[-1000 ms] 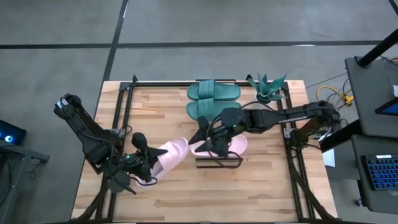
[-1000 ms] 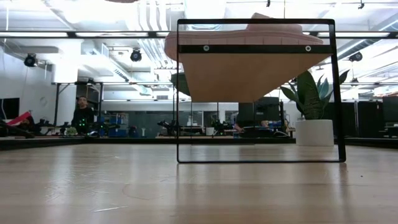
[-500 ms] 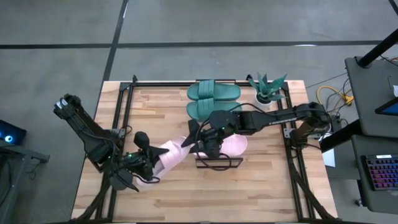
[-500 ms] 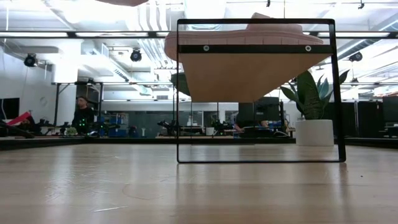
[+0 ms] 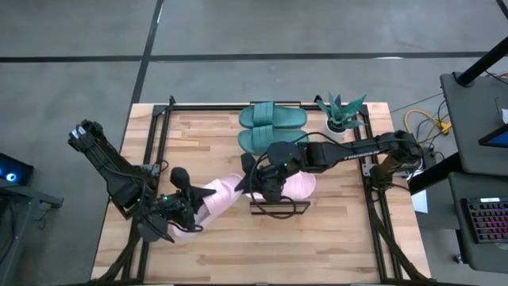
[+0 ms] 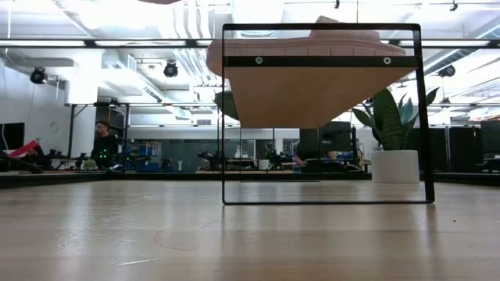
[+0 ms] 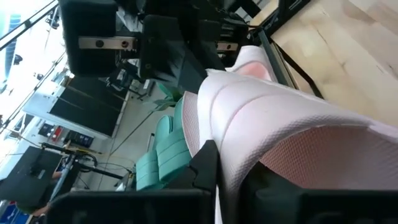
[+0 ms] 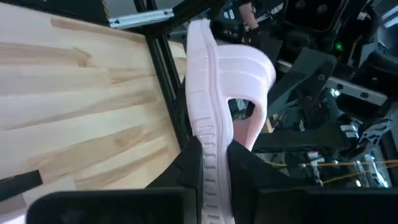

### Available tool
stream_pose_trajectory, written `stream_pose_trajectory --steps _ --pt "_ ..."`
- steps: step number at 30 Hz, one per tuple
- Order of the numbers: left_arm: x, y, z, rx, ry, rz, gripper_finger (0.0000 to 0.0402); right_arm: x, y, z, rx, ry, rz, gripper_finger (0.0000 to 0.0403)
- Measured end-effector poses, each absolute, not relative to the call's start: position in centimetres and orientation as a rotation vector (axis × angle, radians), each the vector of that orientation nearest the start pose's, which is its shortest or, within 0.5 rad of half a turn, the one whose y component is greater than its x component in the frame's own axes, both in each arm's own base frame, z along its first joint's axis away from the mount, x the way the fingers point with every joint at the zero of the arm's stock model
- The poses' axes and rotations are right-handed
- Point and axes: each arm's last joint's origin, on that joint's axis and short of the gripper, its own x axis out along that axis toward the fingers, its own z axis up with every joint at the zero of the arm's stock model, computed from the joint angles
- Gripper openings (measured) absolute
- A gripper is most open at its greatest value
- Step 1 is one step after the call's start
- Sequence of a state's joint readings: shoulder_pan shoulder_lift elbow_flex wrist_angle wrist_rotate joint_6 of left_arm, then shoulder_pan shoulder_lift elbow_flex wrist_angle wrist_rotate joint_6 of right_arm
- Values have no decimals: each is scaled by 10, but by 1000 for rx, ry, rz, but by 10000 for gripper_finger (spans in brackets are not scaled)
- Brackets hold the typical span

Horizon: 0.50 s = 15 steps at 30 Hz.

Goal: Pick and place slides into the shelf
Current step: Put the left pink slipper on the shelf

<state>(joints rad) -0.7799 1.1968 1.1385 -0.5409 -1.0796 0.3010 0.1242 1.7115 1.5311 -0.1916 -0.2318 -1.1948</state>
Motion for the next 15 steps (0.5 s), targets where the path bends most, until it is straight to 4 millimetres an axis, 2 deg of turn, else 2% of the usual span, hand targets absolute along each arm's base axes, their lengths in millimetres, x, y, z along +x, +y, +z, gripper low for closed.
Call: stream_pose_trajectory --steps 4,8,11,15 --pt "188 -149 353 756 387 273 40 393 53 349 -1189 189 410 34" --pt "187 -147 356 705 369 285 109 381 47 358 -1173 252 362 34" --pt "183 -144 359 655 353 299 169 367 44 367 -1160 316 308 34" --pt "179 -141 364 623 337 281 241 342 37 385 -1151 425 149 34"
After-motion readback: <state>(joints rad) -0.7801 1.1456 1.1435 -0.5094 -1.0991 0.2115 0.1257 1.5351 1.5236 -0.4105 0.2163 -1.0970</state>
